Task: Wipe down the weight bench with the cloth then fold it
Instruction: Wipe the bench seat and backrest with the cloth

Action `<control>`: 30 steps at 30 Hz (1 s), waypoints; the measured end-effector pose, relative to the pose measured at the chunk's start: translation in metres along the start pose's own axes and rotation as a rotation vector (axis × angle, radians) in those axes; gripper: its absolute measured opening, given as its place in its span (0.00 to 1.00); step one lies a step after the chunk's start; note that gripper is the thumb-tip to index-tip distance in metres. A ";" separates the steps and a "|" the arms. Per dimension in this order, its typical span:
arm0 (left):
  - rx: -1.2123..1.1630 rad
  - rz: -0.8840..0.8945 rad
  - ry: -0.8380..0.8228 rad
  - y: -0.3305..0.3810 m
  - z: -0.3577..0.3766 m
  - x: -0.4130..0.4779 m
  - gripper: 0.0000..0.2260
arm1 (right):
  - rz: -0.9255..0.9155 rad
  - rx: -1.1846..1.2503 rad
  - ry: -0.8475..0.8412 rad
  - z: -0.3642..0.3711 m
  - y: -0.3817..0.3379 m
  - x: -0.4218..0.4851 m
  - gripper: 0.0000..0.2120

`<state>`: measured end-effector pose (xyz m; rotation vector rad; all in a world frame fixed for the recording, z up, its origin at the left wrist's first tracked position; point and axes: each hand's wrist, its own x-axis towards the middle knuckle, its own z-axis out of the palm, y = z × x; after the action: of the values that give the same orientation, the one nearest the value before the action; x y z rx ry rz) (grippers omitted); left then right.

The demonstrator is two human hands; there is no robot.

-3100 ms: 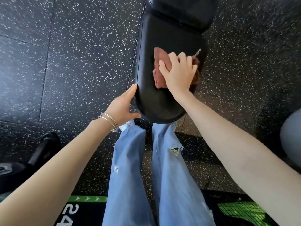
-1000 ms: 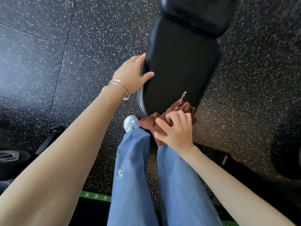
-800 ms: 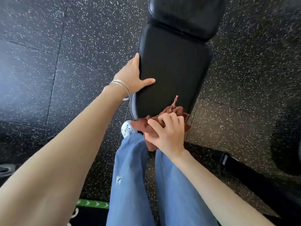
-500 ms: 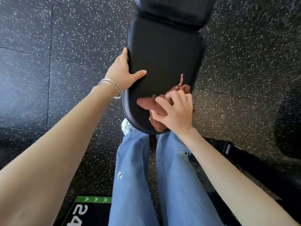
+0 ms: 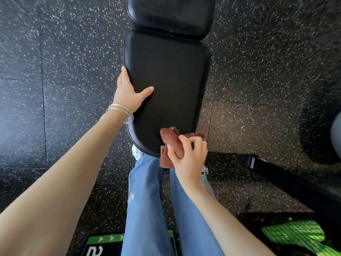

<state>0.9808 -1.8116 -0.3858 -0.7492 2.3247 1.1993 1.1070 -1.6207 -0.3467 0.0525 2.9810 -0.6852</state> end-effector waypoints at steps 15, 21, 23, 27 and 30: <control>-0.085 -0.104 -0.004 0.004 0.002 0.008 0.43 | -0.019 -0.289 -0.145 0.029 0.009 0.278 0.19; -0.097 -0.238 0.091 0.025 0.005 0.024 0.41 | 0.046 -0.258 -0.295 0.035 0.004 0.326 0.20; -0.077 -0.289 0.129 0.037 0.005 0.030 0.41 | -0.121 -0.242 -0.264 0.023 0.016 0.309 0.19; 0.009 -0.363 0.211 0.060 0.007 0.041 0.40 | -0.368 -0.204 -0.400 -0.006 0.043 0.293 0.18; 0.108 -0.433 0.251 0.071 0.013 0.047 0.41 | -0.612 -0.249 -0.490 -0.022 0.054 0.311 0.17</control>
<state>0.9010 -1.7788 -0.3773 -1.3428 2.2292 0.8211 0.7983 -1.5582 -0.3780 -0.9266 2.5496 -0.2894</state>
